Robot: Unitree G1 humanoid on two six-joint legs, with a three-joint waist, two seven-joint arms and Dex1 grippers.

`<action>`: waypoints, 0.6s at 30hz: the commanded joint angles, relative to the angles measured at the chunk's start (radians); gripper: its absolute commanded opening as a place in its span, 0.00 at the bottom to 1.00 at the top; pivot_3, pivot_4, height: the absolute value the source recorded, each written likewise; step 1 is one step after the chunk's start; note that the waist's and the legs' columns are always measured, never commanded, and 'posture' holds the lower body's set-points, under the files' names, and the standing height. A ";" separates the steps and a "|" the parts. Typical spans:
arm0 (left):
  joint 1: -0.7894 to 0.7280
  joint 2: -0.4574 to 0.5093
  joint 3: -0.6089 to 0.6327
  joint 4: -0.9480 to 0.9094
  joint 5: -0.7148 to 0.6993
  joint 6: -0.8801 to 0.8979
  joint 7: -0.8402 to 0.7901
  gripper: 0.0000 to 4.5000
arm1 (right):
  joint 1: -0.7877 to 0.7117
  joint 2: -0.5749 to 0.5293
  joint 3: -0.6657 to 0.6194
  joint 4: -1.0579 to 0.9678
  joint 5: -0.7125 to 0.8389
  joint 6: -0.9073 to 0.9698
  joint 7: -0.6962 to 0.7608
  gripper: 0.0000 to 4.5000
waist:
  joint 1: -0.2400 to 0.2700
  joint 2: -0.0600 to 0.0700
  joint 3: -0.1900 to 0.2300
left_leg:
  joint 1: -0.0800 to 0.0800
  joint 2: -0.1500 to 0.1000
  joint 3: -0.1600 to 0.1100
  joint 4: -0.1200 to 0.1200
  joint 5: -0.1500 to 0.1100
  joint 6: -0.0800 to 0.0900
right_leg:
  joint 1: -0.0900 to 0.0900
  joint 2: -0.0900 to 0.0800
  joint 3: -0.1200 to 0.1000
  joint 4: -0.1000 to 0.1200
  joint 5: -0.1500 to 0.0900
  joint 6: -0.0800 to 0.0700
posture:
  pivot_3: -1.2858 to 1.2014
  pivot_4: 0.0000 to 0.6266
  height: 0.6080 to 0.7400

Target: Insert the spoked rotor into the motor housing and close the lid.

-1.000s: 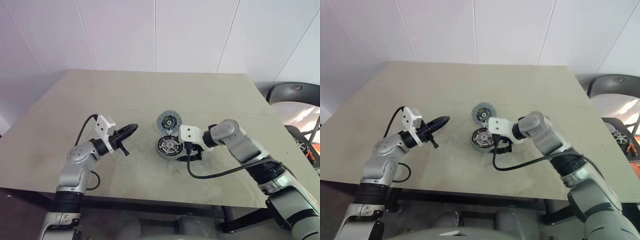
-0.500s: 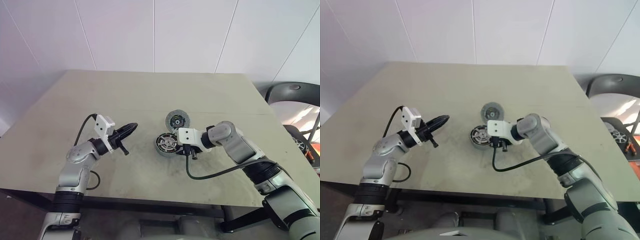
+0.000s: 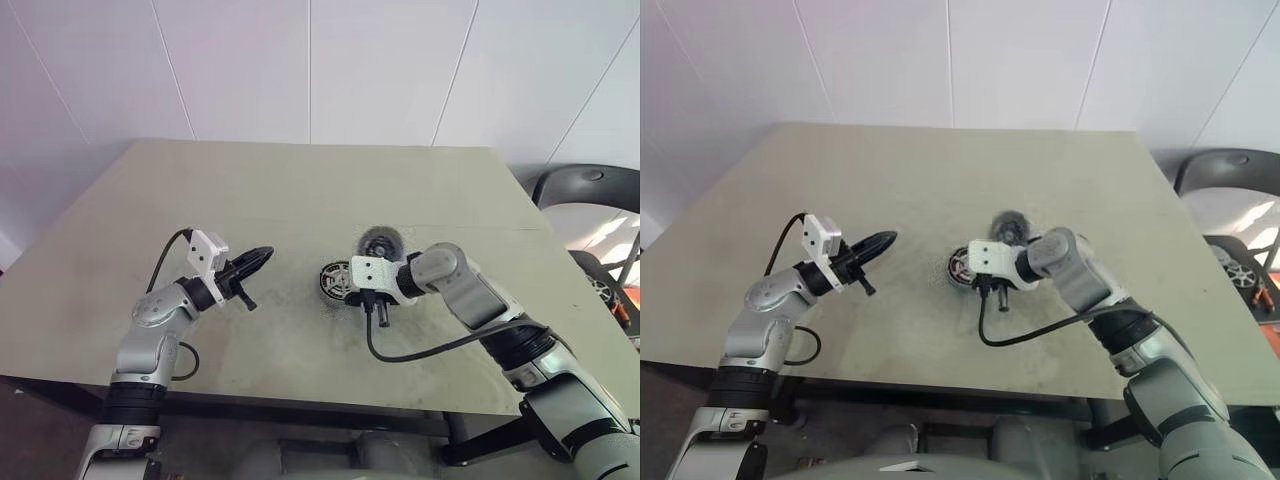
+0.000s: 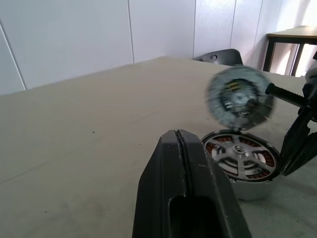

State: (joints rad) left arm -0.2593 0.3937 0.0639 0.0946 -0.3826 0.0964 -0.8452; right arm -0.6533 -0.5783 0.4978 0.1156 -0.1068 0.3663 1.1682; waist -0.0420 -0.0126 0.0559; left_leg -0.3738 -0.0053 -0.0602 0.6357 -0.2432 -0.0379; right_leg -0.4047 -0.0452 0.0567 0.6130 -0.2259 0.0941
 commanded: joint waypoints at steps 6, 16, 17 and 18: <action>-0.013 0.015 0.017 -0.006 -0.007 -0.021 -0.020 0.00 | -0.015 0.008 -0.025 -0.039 0.002 0.000 -0.014 0.01 | -0.001 0.000 0.000 | 0.000 0.000 0.000 -0.001 0.000 0.000 | 0.000 0.000 0.000 0.000 0.000 0.000 | 0.52 0.00 1.00; 0.056 0.059 -0.002 -0.088 -0.041 0.054 -0.086 0.00 | 0.024 -0.015 -0.011 -0.240 0.107 0.151 0.119 0.01 | -0.002 0.000 0.000 | 0.000 0.000 0.000 -0.004 0.000 0.000 | -0.003 0.000 0.000 0.001 0.000 0.000 | 0.52 0.00 1.00; 0.060 0.070 -0.008 -0.095 -0.036 0.062 -0.092 0.00 | 0.029 -0.016 -0.008 -0.243 0.111 0.162 0.122 0.01 | -0.001 0.000 0.000 | 0.000 0.000 0.000 -0.004 0.000 0.000 | -0.003 0.000 0.000 0.001 0.000 0.000 | 0.52 0.00 1.00; 0.064 0.078 -0.011 -0.100 -0.031 0.069 -0.096 0.00 | 0.034 -0.017 -0.006 -0.246 0.114 0.171 0.124 0.01 | 0.000 0.000 0.000 | 0.000 0.000 -0.001 -0.004 0.000 0.000 | -0.003 0.000 -0.001 0.001 0.000 0.000 | 0.52 0.00 1.00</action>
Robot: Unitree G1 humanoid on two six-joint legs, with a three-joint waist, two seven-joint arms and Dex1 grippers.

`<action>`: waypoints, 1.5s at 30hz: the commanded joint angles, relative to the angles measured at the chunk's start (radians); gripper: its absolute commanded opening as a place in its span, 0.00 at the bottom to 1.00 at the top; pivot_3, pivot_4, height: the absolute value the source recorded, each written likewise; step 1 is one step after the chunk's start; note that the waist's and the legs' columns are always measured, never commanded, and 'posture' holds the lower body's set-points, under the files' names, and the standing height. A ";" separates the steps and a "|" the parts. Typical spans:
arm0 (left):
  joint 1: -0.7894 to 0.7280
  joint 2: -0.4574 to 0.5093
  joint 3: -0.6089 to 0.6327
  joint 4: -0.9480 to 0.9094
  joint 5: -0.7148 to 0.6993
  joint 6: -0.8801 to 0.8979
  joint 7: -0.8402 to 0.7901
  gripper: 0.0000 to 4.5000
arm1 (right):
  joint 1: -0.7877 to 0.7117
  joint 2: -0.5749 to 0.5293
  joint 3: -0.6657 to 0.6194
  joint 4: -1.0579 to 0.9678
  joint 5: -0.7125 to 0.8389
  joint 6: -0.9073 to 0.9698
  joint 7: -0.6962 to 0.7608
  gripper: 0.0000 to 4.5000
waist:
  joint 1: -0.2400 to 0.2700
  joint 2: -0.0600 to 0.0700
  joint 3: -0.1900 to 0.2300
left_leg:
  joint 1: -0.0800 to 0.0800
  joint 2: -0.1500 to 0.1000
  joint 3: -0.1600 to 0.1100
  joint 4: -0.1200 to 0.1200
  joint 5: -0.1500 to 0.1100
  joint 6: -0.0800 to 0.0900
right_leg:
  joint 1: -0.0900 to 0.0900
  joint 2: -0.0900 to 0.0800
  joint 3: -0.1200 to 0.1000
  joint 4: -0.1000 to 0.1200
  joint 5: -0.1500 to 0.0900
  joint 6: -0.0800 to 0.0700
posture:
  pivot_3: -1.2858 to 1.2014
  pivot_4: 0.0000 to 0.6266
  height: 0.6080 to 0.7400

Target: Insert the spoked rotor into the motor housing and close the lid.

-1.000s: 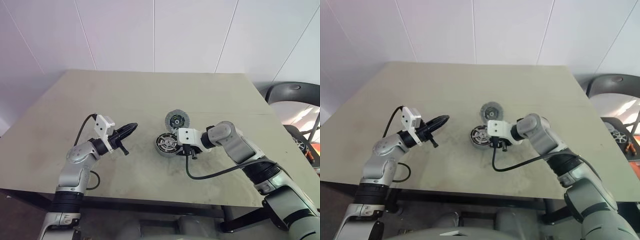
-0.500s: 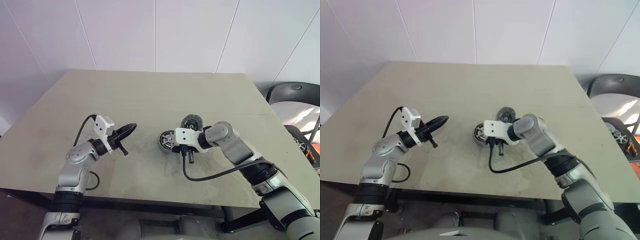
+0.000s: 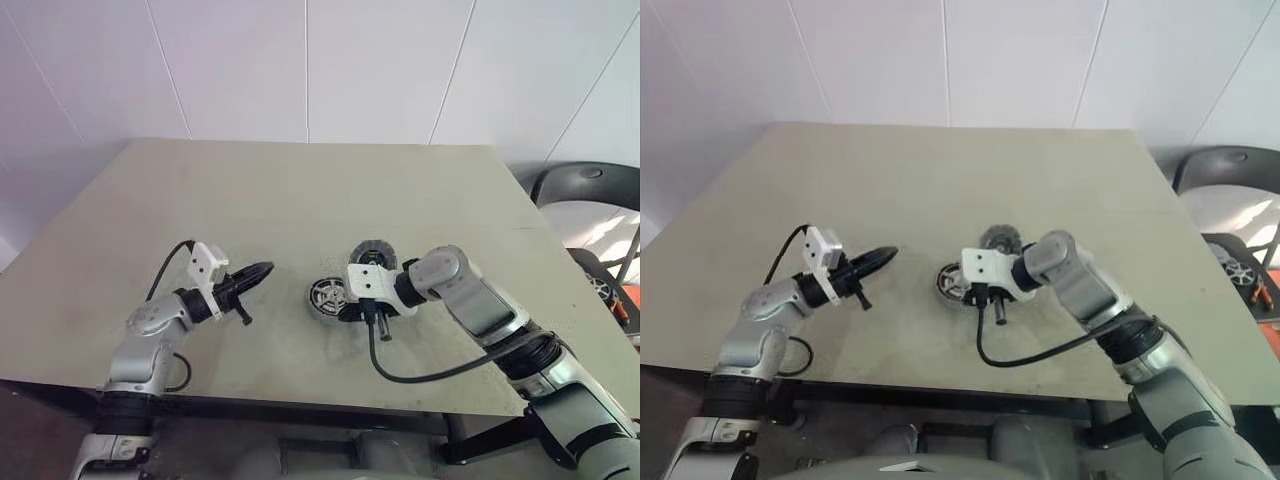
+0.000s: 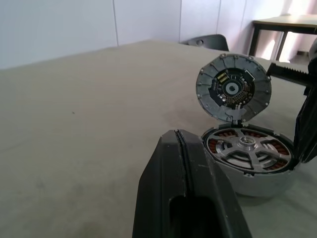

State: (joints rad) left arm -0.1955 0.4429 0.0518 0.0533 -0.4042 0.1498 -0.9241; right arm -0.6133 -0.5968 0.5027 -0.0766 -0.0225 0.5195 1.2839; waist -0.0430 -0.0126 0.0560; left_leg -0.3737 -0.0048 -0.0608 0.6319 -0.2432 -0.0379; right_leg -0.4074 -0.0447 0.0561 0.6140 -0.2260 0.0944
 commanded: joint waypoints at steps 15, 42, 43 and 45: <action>-0.013 0.039 -0.013 -0.055 0.023 0.018 0.017 0.00 | -0.020 0.180 -0.197 0.050 0.211 0.092 -0.131 0.37 | -0.001 0.000 0.000 | 0.001 0.000 0.000 0.001 0.000 0.000 | 0.001 0.000 0.000 0.001 -0.001 -0.001 | 0.52 0.00 1.00; -0.008 0.043 -0.016 -0.022 0.036 -0.006 0.022 0.00 | -0.152 -0.073 -0.264 0.341 0.065 -0.112 -0.114 0.00 | -0.024 0.003 0.001 | 0.002 0.000 0.002 0.001 0.000 0.000 | 0.002 0.001 0.003 0.002 -0.001 -0.001 | 0.52 0.00 1.00; -0.009 0.044 -0.016 -0.019 0.037 -0.007 0.021 0.00 | -0.147 -0.078 -0.264 0.323 0.075 -0.096 -0.101 0.00 | -0.021 0.003 0.001 | 0.002 0.000 0.002 0.001 0.000 0.000 | 0.002 0.000 0.003 0.002 -0.001 -0.001 | 0.52 0.00 1.00; -0.011 0.046 -0.014 -0.013 0.039 -0.011 0.019 0.00 | -0.133 -0.094 -0.251 0.285 0.091 -0.063 -0.063 0.00 | -0.014 0.003 0.001 | 0.001 0.000 0.002 0.002 0.000 0.000 | 0.002 0.000 0.003 0.001 -0.001 -0.001 | 0.52 0.00 1.00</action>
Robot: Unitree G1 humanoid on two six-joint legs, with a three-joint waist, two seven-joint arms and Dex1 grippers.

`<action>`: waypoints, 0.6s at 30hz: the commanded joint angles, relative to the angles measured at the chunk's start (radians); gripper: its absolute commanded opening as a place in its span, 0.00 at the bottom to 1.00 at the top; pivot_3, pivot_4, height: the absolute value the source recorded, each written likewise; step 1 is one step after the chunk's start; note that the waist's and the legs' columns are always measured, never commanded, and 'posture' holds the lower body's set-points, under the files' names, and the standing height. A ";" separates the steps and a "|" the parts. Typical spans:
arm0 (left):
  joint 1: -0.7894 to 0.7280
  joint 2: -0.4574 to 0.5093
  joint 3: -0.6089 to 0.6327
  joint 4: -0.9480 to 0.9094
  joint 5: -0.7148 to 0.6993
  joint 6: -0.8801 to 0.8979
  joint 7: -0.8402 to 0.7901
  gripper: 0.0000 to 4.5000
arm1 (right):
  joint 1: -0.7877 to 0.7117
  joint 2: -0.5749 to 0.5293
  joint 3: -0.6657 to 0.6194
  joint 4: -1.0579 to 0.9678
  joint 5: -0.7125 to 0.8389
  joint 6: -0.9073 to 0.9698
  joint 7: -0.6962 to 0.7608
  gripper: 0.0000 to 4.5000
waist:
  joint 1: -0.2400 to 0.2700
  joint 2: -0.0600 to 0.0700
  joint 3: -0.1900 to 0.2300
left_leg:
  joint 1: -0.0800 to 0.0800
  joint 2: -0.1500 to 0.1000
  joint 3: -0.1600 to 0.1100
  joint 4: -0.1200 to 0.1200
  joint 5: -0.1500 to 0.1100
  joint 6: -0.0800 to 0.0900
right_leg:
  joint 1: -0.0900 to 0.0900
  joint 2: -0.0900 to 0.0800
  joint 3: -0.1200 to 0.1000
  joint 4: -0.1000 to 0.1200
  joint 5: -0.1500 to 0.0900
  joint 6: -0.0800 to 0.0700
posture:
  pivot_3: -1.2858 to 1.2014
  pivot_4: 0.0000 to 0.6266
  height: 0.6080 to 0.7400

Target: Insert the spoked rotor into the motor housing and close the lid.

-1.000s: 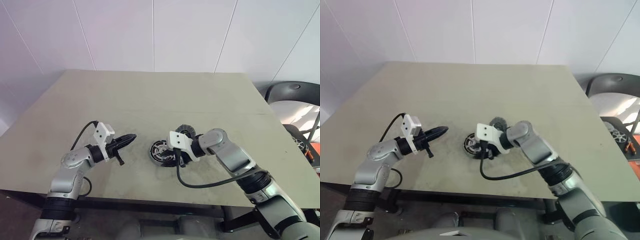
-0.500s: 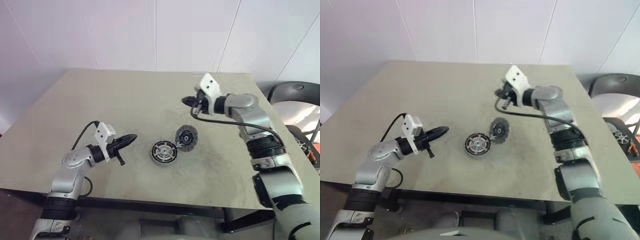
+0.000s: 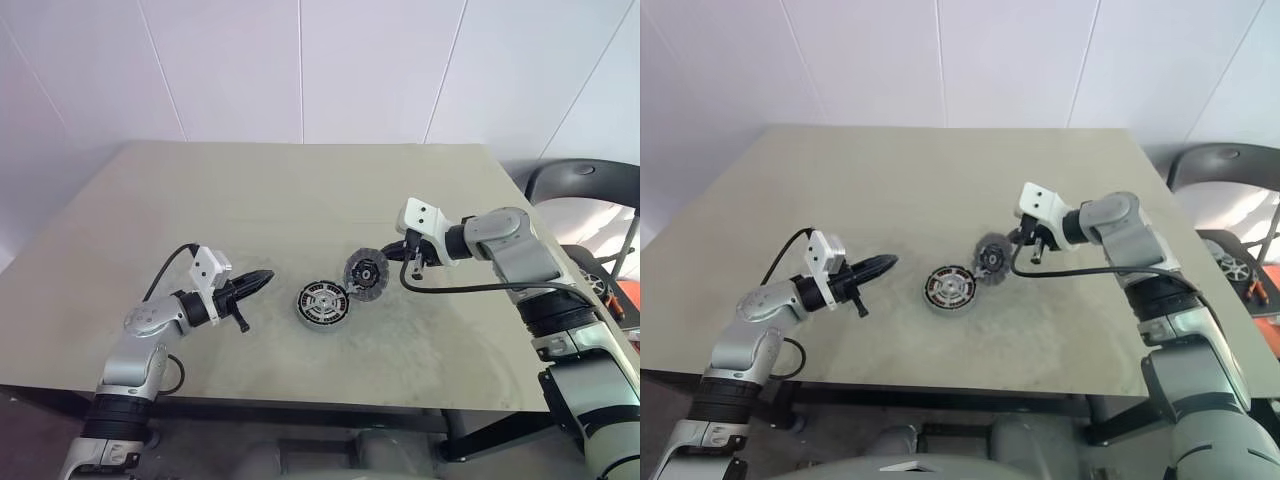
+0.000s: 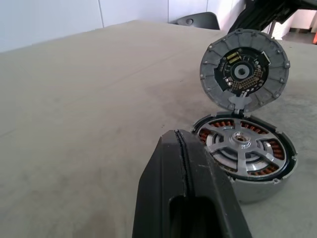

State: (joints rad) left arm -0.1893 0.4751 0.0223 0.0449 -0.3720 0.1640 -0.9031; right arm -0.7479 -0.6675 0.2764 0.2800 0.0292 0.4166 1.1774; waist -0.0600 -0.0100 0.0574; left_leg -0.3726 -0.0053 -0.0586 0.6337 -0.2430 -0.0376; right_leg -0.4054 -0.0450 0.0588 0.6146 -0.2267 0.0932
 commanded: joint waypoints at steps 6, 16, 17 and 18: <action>-0.014 0.009 0.015 0.007 0.015 -0.038 -0.006 0.00 | 0.053 -0.010 -0.026 -0.205 0.137 0.151 0.115 0.00 | 0.017 0.000 0.000 | 0.000 0.000 0.000 -0.001 0.000 0.000 | -0.001 0.000 0.000 0.000 0.000 0.000 | 0.52 0.00 1.00; -0.028 0.011 0.016 0.044 0.024 -0.065 -0.010 0.00 | 0.068 0.092 -0.058 -0.302 0.272 0.262 0.041 0.00 | 0.018 0.000 0.000 | 0.000 0.000 0.000 0.000 0.000 0.000 | 0.000 0.000 -0.001 0.000 0.000 0.000 | 0.52 0.00 1.00; -0.028 0.011 0.016 0.046 0.025 -0.066 -0.010 0.00 | 0.072 0.102 -0.046 -0.298 0.263 0.258 0.024 0.00 | 0.018 0.000 0.000 | 0.000 0.000 0.000 0.000 0.000 0.000 | 0.000 0.000 0.000 0.000 0.000 0.000 | 0.52 0.00 1.00; -0.029 0.011 0.017 0.048 0.025 -0.068 -0.011 0.00 | 0.078 0.113 -0.033 -0.293 0.253 0.256 0.006 0.00 | 0.018 0.000 0.000 | 0.000 0.000 0.000 0.000 0.000 0.000 | 0.000 0.000 0.000 0.000 0.000 0.000 | 0.52 0.00 1.00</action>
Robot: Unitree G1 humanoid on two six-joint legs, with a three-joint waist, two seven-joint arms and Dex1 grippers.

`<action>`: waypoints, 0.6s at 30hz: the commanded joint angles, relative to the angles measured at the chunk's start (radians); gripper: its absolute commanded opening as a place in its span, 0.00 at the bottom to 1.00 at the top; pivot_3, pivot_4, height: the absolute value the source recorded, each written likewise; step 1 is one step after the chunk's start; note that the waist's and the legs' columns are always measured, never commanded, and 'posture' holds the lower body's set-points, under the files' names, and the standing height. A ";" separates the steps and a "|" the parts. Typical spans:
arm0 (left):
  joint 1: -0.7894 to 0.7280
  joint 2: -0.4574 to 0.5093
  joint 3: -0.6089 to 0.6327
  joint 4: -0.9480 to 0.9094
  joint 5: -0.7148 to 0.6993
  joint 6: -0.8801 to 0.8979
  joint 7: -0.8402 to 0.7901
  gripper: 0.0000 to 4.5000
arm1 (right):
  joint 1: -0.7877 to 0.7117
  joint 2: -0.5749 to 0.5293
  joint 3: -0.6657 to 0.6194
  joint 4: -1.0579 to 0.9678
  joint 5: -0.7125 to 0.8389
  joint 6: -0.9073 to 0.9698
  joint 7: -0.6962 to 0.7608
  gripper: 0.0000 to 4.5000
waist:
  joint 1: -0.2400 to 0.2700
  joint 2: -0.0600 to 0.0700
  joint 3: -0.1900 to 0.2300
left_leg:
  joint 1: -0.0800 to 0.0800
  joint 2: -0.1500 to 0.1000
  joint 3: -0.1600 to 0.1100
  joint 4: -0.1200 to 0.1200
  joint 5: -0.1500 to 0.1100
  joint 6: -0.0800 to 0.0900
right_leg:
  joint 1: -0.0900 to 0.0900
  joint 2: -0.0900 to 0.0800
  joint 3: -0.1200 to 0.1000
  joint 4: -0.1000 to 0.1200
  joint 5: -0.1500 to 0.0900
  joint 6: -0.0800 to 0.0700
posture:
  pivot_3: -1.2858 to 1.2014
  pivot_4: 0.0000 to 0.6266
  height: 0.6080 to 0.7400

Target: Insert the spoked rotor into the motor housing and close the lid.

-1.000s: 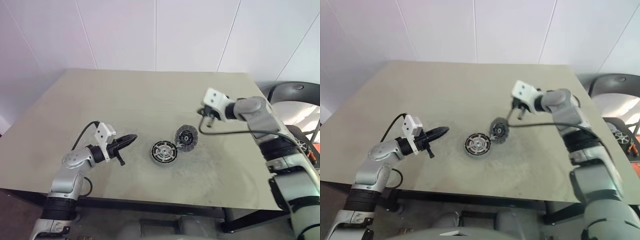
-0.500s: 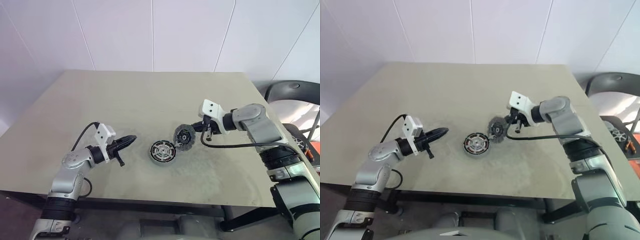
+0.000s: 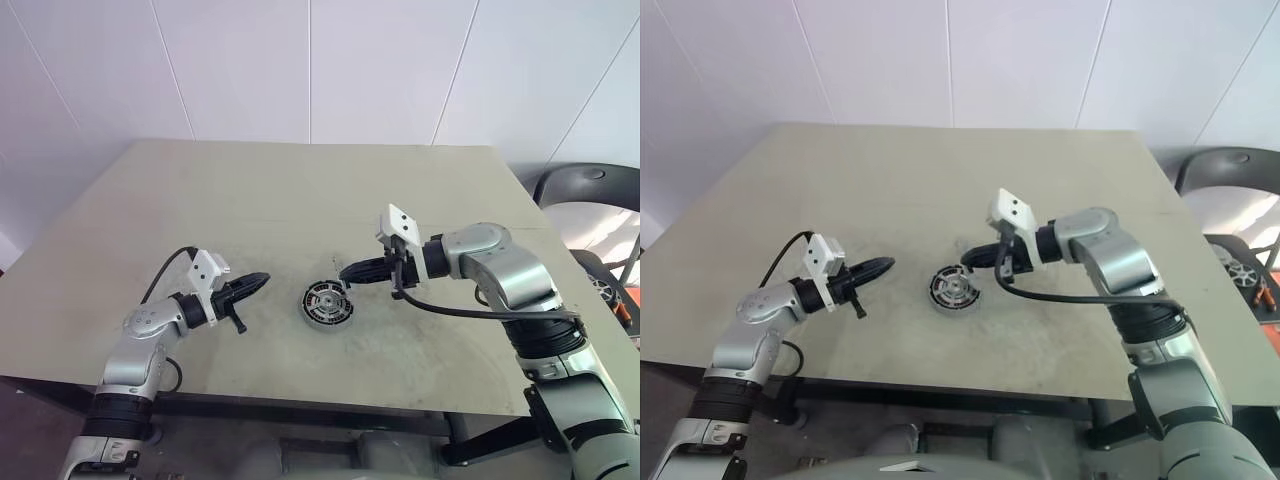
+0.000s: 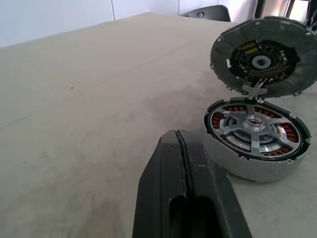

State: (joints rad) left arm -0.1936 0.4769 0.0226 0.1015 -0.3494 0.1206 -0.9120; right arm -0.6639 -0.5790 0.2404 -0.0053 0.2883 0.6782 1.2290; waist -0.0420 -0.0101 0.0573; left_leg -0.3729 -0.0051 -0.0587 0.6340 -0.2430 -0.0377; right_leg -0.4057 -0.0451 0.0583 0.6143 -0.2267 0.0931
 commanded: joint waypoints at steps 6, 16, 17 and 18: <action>-0.027 0.013 0.019 0.006 0.007 -0.035 -0.006 0.00 | 0.088 0.079 0.130 0.030 -0.104 -0.039 -0.143 0.00 | 0.000 -0.002 -0.001 | 0.001 0.000 0.000 -0.001 0.000 0.000 | 0.000 0.000 0.000 0.000 0.000 0.000 | 0.52 0.00 1.00; -0.022 0.015 0.018 0.024 0.015 -0.048 -0.009 0.00 | 0.088 0.163 -0.046 -0.019 0.110 0.050 -0.150 0.00 | -0.002 -0.002 -0.001 | 0.001 0.000 0.000 0.001 0.000 0.000 | 0.001 0.001 0.000 0.001 0.000 0.000 | 0.52 0.00 1.00; -0.022 0.015 0.018 0.025 0.015 -0.049 -0.009 0.00 | 0.073 0.175 -0.076 -0.011 0.129 0.060 -0.168 0.00 | -0.002 -0.002 -0.001 | 0.001 0.000 -0.001 0.001 0.000 0.000 | 0.001 0.001 0.000 0.002 0.000 0.000 | 0.52 0.00 1.00; -0.021 0.014 0.017 0.025 0.015 -0.050 -0.009 0.00 | 0.060 0.184 -0.093 0.006 0.129 0.064 -0.195 0.00 | -0.002 -0.002 -0.001 | 0.001 0.000 -0.001 0.001 0.000 0.000 | 0.001 0.001 0.000 0.002 0.000 0.000 | 0.52 0.00 1.00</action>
State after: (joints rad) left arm -0.2031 0.4812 0.0232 0.1376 -0.3349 0.0929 -0.9180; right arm -0.5621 -0.4043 0.2075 0.0194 0.3797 0.7333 1.0600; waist -0.0436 -0.0117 0.0562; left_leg -0.3724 -0.0047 -0.0596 0.6350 -0.2430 -0.0377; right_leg -0.4053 -0.0443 0.0580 0.6159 -0.2265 0.0931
